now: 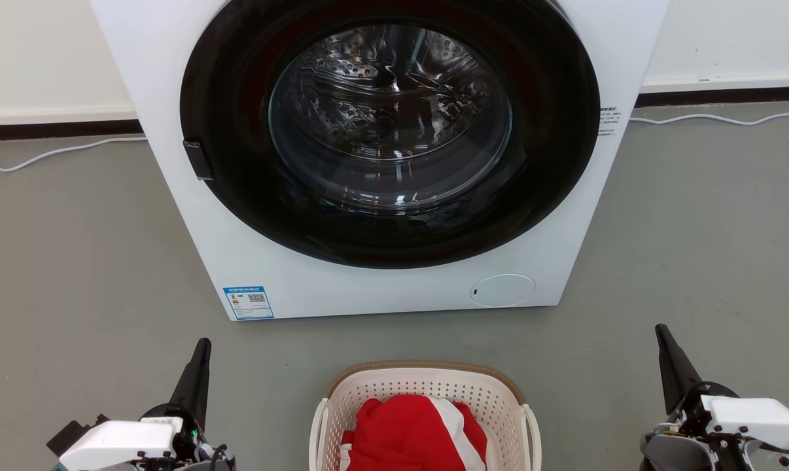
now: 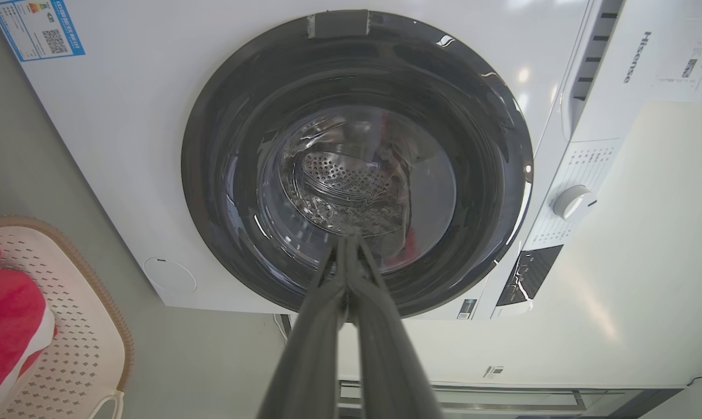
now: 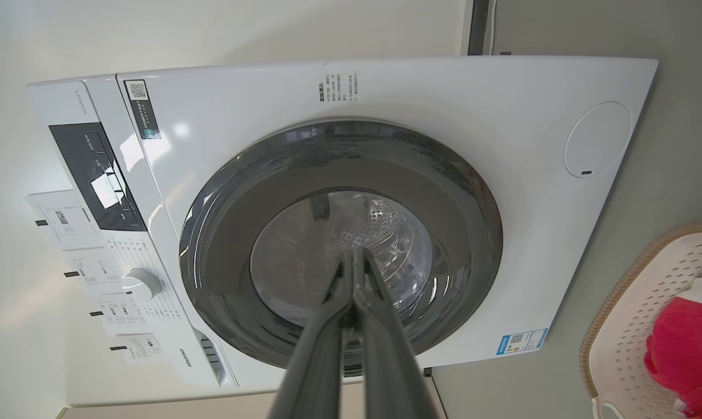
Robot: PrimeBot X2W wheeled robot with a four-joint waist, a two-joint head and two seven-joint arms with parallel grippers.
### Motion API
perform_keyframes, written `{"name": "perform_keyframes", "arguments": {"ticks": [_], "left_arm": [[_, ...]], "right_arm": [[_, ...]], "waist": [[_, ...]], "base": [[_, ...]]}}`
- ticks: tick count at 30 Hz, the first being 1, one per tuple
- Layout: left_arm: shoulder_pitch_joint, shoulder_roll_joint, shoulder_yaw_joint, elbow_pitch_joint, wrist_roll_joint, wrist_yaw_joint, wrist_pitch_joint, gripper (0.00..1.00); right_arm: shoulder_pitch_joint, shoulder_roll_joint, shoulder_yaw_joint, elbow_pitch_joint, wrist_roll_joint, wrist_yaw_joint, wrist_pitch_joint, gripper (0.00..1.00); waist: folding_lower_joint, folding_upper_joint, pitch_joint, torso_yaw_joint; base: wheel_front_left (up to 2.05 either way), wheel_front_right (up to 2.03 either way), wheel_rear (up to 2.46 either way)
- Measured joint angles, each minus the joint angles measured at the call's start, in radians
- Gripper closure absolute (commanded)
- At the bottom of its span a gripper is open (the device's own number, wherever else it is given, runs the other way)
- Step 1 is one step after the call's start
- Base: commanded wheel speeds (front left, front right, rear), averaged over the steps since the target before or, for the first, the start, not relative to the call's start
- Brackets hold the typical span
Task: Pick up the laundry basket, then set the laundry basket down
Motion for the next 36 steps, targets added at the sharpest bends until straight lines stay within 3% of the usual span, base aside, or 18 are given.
{"name": "perform_keyframes", "arguments": {"ticks": [36], "left_arm": [[0.0,0.0,0.0,0.0,0.0,0.0,0.0,1.0]], "right_arm": [[0.0,0.0,0.0,0.0,0.0,0.0,0.0,1.0]], "waist": [[0.0,0.0,0.0,0.0]], "base": [[0.0,0.0,0.0]]}}
